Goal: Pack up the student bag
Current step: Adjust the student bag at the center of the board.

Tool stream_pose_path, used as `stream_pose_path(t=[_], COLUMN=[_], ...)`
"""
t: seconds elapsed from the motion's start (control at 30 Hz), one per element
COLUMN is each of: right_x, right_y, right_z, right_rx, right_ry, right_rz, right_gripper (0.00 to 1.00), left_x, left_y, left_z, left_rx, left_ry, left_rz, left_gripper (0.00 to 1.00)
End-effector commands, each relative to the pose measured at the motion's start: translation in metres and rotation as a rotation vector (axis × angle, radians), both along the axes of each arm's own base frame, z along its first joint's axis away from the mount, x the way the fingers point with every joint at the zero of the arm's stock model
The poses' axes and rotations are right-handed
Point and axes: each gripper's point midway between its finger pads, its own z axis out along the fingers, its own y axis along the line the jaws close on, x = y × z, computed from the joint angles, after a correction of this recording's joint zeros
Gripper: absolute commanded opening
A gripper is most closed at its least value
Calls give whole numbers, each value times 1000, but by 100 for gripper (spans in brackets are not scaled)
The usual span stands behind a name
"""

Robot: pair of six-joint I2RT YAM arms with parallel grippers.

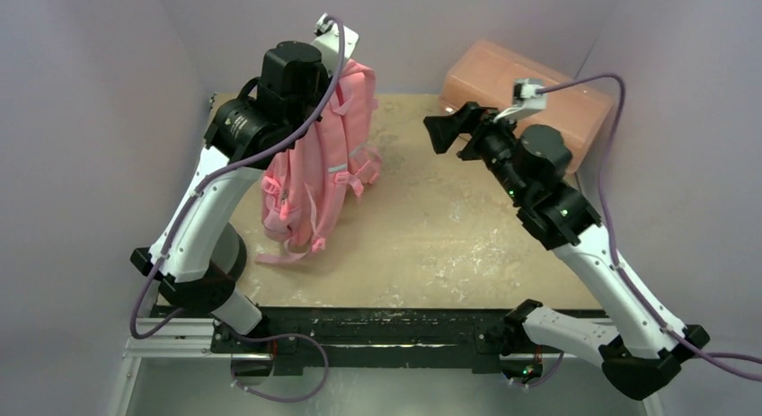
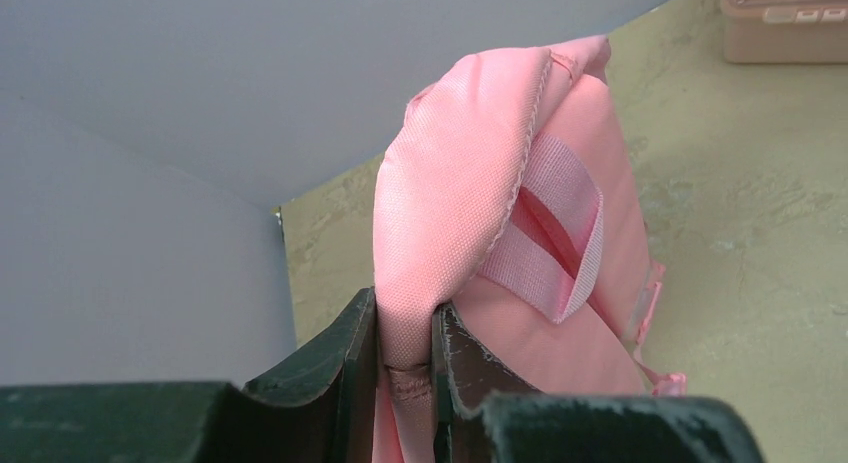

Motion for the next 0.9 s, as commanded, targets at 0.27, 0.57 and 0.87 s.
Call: stream_pose_path(t=[0.27, 0.57, 0.87], right_x=[27, 38, 50], right_y=[21, 74, 88], right_z=[-122, -178, -183], right_rx=[-172, -189, -207], right_ry=[250, 321, 344], right_rz=[11, 224, 253], right_gripper=[99, 99, 99], left_x=[-20, -48, -65], left_y=[14, -3, -12], left_z=[104, -44, -28], left_rx=[-444, -517, -561], left_ry=[-367, -75, -22], left_rz=[35, -29, -112], left_gripper=[0, 1, 64])
